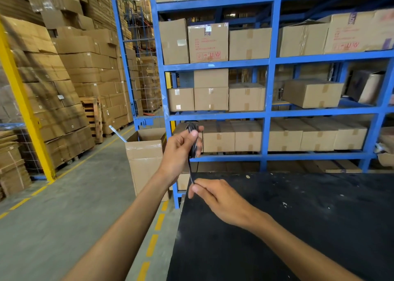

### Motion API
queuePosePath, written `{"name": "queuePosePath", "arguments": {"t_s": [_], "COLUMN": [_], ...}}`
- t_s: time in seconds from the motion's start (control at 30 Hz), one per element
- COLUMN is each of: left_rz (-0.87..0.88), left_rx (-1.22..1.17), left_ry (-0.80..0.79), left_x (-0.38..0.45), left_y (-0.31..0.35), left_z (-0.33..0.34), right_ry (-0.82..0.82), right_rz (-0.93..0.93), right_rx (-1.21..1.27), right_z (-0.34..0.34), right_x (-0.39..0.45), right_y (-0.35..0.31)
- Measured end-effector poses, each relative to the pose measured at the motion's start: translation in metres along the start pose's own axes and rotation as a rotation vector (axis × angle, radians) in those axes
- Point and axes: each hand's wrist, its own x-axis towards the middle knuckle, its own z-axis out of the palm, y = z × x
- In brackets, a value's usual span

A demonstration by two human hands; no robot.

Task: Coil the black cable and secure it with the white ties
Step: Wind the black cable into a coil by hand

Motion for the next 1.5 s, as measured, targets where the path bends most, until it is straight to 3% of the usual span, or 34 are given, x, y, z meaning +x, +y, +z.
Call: {"name": "queuePosePath", "arguments": {"t_s": [0.17,0.23,0.37,0.53,0.7,0.8,1.07,1.27,1.5], "left_rz": [0.040,0.033,-0.035,-0.162,-0.325,-0.295,-0.189,-0.176,-0.166], "left_rx": [0.456,0.511,0.269,-0.004,-0.360,-0.468,-0.636,-0.531,-0.241], "left_ry": [-0.121,-0.182,-0.321,-0.384,-0.271,-0.219,-0.025,0.063,0.036], "left_x": [-0.011,-0.016,-0.023,-0.028,-0.032,-0.026,-0.010,-0.008,-0.008], "left_y": [-0.011,-0.005,0.007,0.012,0.018,0.030,0.019,0.007,0.005], "left_z": [-0.009,-0.010,-0.002,-0.002,-0.010,-0.008,-0.002,-0.007,-0.010], "right_ry": [0.124,0.168,0.235,0.417,0.461,0.407,0.225,0.176,0.462], "right_rz": [-0.022,-0.020,-0.030,0.060,0.169,0.226,0.137,0.124,-0.123], "right_rx": [-0.173,-0.207,-0.364,-0.145,-0.123,-0.091,-0.281,-0.577,-0.735], "right_z": [-0.044,-0.067,-0.101,-0.116,-0.090,-0.060,0.006,-0.003,-0.021], "right_x": [0.001,0.003,0.015,0.023,0.018,0.017,0.014,0.016,0.027], "right_y": [-0.001,-0.001,-0.001,0.017,0.046,0.050,0.000,-0.020,-0.026]}}
